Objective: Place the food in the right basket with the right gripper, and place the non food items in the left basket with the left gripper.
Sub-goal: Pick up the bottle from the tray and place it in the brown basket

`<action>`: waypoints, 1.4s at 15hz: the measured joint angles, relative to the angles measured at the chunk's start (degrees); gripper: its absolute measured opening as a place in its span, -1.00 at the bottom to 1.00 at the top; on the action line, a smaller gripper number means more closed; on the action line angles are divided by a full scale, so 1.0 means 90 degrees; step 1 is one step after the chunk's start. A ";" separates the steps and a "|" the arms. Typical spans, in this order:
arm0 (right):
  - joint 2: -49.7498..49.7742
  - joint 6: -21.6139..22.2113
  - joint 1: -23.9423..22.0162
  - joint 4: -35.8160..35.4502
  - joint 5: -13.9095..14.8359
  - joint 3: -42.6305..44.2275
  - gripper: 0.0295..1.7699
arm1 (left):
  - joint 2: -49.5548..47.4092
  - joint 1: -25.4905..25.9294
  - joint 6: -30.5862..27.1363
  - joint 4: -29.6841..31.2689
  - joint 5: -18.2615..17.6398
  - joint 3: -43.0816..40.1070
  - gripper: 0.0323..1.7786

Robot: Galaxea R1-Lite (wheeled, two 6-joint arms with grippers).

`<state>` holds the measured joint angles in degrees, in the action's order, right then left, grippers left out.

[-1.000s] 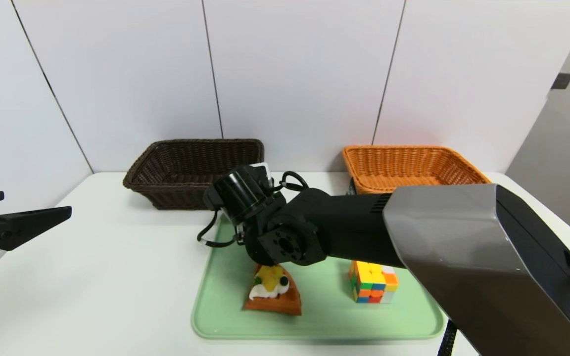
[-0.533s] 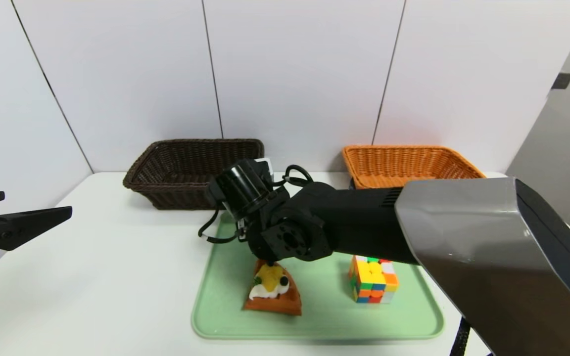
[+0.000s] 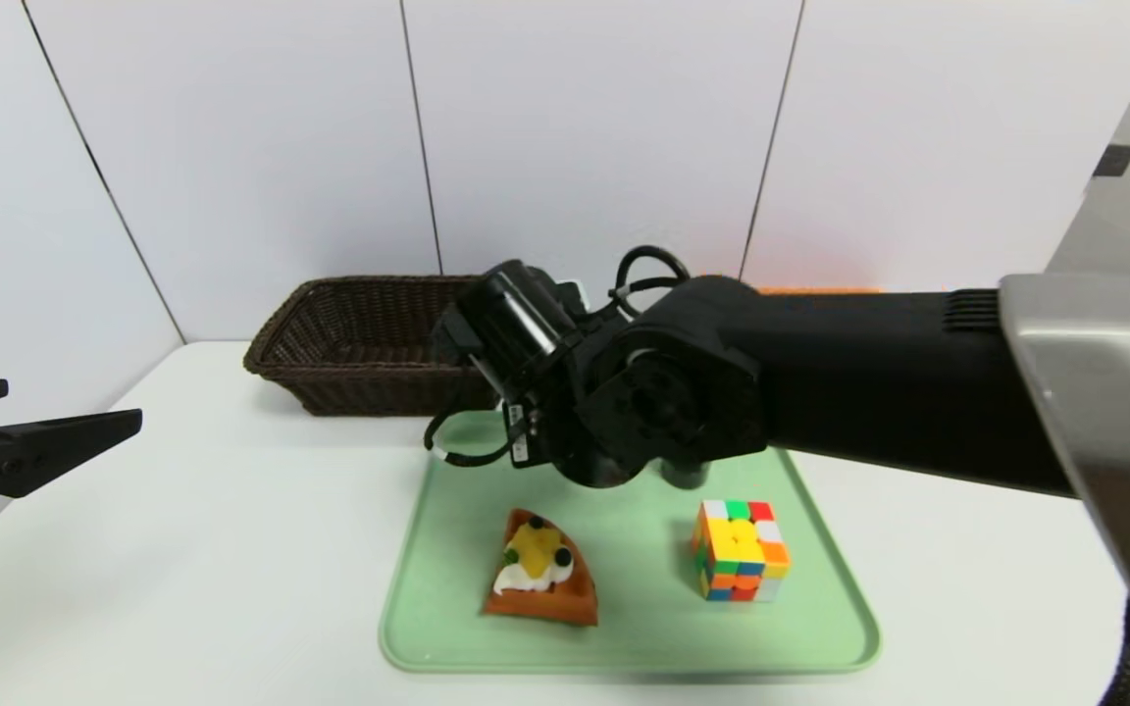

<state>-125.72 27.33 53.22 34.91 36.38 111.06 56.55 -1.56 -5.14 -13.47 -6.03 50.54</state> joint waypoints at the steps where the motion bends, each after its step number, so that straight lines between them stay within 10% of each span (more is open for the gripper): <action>1: 0.0163 0.0004 -0.0019 0.0169 -0.0018 0.0005 -0.32 | 0.0003 -0.0009 0.0000 -0.0003 -0.0003 0.0007 0.90; 6: 0.0813 -0.0377 -0.0182 -0.0523 -0.0149 0.0100 -0.32 | -0.0015 -0.0150 0.0003 -0.0022 0.0009 -0.0005 0.90; 12: 0.0837 -0.1344 -0.0402 -0.3164 -0.1149 0.0104 -0.32 | -0.0061 -0.0167 -0.0003 -0.0043 0.0019 -0.0079 0.90; 21: -0.0450 -0.1396 -0.0799 -0.6163 -0.2091 0.0104 -0.32 | -0.0020 -0.0289 0.0005 -0.0016 0.0058 -0.0290 0.90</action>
<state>-129.77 14.76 46.03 -20.55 17.55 111.99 56.37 -4.16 -5.10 -13.62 -5.51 47.93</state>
